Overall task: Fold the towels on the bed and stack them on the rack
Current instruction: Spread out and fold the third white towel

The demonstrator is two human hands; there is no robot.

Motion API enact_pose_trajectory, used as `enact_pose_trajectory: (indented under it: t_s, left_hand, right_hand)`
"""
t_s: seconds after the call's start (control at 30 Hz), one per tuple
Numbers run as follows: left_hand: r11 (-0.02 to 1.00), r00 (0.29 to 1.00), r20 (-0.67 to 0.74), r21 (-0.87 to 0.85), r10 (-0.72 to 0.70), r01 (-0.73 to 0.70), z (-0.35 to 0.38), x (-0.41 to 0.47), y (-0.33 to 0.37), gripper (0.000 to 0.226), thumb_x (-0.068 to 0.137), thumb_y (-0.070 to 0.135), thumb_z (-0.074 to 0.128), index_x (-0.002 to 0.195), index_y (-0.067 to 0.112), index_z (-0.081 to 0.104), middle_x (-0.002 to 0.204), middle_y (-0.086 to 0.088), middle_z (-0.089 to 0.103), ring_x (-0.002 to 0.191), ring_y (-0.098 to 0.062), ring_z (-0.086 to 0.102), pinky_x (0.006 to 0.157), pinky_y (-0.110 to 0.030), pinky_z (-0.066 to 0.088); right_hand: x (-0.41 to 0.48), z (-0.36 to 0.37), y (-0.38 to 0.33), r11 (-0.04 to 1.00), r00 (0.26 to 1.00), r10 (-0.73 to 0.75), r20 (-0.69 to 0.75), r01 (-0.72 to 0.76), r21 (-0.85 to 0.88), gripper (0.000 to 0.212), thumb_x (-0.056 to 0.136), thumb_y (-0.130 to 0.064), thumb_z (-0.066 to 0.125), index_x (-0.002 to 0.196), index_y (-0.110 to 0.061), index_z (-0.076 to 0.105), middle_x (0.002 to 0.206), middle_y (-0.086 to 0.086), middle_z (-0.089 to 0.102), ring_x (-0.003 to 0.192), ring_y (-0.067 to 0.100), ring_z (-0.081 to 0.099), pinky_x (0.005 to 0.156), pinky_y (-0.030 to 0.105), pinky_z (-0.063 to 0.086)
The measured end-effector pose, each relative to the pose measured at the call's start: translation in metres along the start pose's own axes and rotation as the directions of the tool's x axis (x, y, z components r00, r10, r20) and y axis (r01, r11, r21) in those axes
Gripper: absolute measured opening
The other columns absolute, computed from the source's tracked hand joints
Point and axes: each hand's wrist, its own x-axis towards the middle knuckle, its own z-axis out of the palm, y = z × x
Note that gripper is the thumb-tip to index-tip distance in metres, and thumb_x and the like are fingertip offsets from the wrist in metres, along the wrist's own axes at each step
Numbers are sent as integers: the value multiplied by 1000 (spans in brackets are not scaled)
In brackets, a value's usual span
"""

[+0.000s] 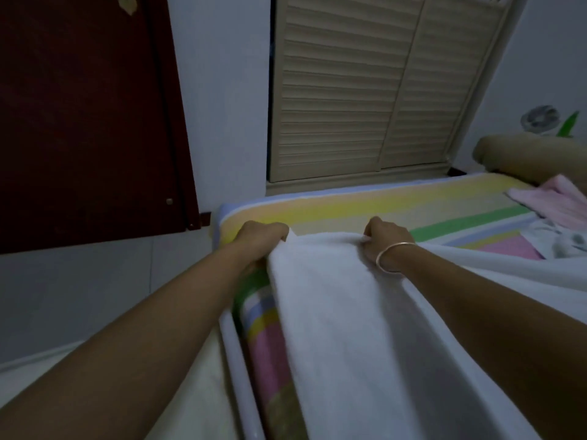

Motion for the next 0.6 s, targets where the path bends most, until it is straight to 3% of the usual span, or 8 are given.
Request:
enact_pose_trajectory:
  t_s: [0.07, 0.13, 0.23, 0.3, 0.37, 0.43, 0.53, 0.6]
  left_hand:
    - [985, 988, 136, -149, -68, 88, -6, 3, -5, 9, 73, 13, 58, 71, 11, 49, 63, -6, 47, 56, -21, 45, 56, -27, 37]
    - [978, 986, 150, -185, -66, 94, -11, 6, -7, 9, 72, 8, 61, 71, 11, 52, 59, -5, 49, 51, -19, 45, 50, -23, 40]
    - [980, 999, 34, -192, -39, 45, -26, 26, -11, 27, 65, 9, 72, 91, 2, 65, 90, -14, 66, 79, -28, 65, 70, -34, 58]
    - [1000, 998, -61, -3, 1, -1, -39, 36, -14, 22, 75, 3, 70, 96, -2, 65, 96, -15, 63, 90, -28, 62, 79, -33, 54]
    - [956, 986, -111, 280, 122, -86, -44, 40, -20, 3, 84, 4, 65, 84, 6, 67, 93, -12, 63, 89, -26, 60, 75, -27, 48]
    - [830, 958, -128, 537, 255, -149, -35, 38, -32, 12, 87, 7, 61, 79, 14, 67, 104, -10, 66, 96, -27, 61, 74, -26, 44]
    - [422, 905, -22, 889, 424, -176, -10, 27, -48, 24, 92, 4, 46, 112, 6, 59, 123, -14, 50, 110, -30, 50, 79, -34, 42]
    - [252, 853, 20, 951, 522, -177, -1, 18, -50, 34, 90, 2, 44, 123, 6, 49, 132, -16, 42, 118, -32, 43, 89, -37, 39]
  right_hand:
    - [3, 9, -5, 999, 999, 15, 37, -16, 32, 28, 87, -25, 53, 113, -14, 51, 110, 12, 62, 102, 33, 58, 76, 31, 41]
    - [8, 13, -8, 995, 998, 58, 29, -60, 74, 27, 86, -26, 52, 111, -15, 51, 109, 12, 63, 100, 33, 57, 78, 33, 43]
    - [15, 8, -17, 979, 984, 176, -15, -174, 110, 32, 84, -23, 53, 113, -11, 53, 110, 14, 62, 102, 35, 57, 80, 34, 45]
    - [18, 4, -27, 968, 968, 235, -85, -224, 116, 35, 85, -21, 55, 117, -7, 52, 113, 17, 60, 106, 36, 57, 84, 35, 46]
    - [17, 8, -40, 973, 971, 196, -137, -174, 154, 32, 86, -18, 55, 116, -8, 52, 116, 16, 58, 108, 36, 55, 86, 36, 45]
    - [13, 18, -51, 974, 994, 81, -79, -62, 219, 31, 83, -17, 57, 114, -12, 55, 120, 14, 55, 110, 34, 54, 89, 34, 43]
    - [-3, 26, -51, 941, 998, -58, 27, 46, 336, 46, 83, -15, 59, 128, -17, 51, 136, 12, 43, 117, 31, 51, 100, 34, 41]
    - [-25, 18, -45, 886, 991, -129, 25, 104, 453, 60, 84, -11, 60, 140, -15, 40, 146, 13, 32, 129, 30, 43, 109, 33, 33]
